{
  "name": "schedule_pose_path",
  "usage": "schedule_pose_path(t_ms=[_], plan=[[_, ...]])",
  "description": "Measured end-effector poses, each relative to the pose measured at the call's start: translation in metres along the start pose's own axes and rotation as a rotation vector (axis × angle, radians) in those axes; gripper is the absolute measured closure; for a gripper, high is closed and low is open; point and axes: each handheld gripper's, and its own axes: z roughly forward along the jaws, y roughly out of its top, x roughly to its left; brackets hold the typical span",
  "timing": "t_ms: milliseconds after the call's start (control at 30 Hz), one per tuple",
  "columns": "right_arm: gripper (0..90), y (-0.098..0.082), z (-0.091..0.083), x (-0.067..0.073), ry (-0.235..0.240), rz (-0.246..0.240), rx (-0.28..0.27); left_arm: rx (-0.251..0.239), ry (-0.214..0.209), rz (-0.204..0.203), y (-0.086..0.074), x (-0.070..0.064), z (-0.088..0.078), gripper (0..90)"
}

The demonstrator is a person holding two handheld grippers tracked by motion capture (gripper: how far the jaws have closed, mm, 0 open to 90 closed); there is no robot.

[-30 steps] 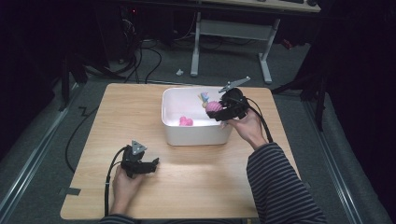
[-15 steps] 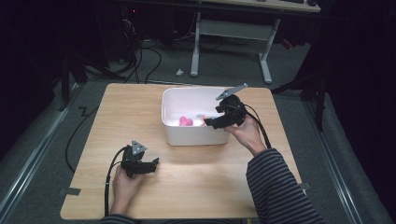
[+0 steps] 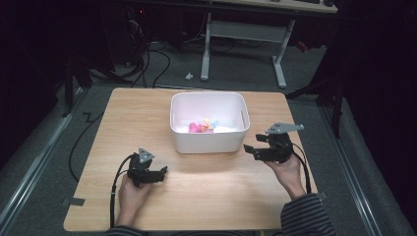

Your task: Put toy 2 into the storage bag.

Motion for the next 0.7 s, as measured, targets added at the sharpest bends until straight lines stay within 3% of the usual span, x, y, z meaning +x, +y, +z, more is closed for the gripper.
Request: schedule_pose_path(t_ms=[133, 300, 433, 467, 567, 633, 700], plan=[[35.0, -0.045, 0.013, -0.012, -0.063, 0.069, 0.058, 0.0, 0.0, -0.001, 0.0, 0.0, 0.0, 17.2], [35.7, -0.092, 0.026, -0.027, -0.116, 0.171, 0.054, 0.0, 0.001, -0.001, 0.0, 0.0, 0.0, 17.2], [35.2, -0.113, 0.036, -0.029, -0.165, 0.186, 0.08, 0.0, 0.001, 0.0, 0.0, 0.0, 0.0, 17.2], [35.5, -0.117, 0.037, -0.028, -0.19, 0.169, 0.051, 0.0, 0.001, -0.001, 0.0, 0.0, 0.0, 17.2], [33.3, -0.117, 0.038, -0.023, -0.243, 0.13, 0.069, 0.0, 0.001, -0.001, 0.0, 0.0, 0.0, 17.2], [33.1, -0.117, 0.038, -0.022, -0.244, 0.122, 0.068, 0.0, 0.001, -0.001, 0.0, 0.0, 0.0, 17.2], [31.7, -0.117, 0.038, -0.024, -0.232, 0.147, 0.07, 0.0, 0.001, -0.001, 0.0, 0.0, 0.0, 17.2]])
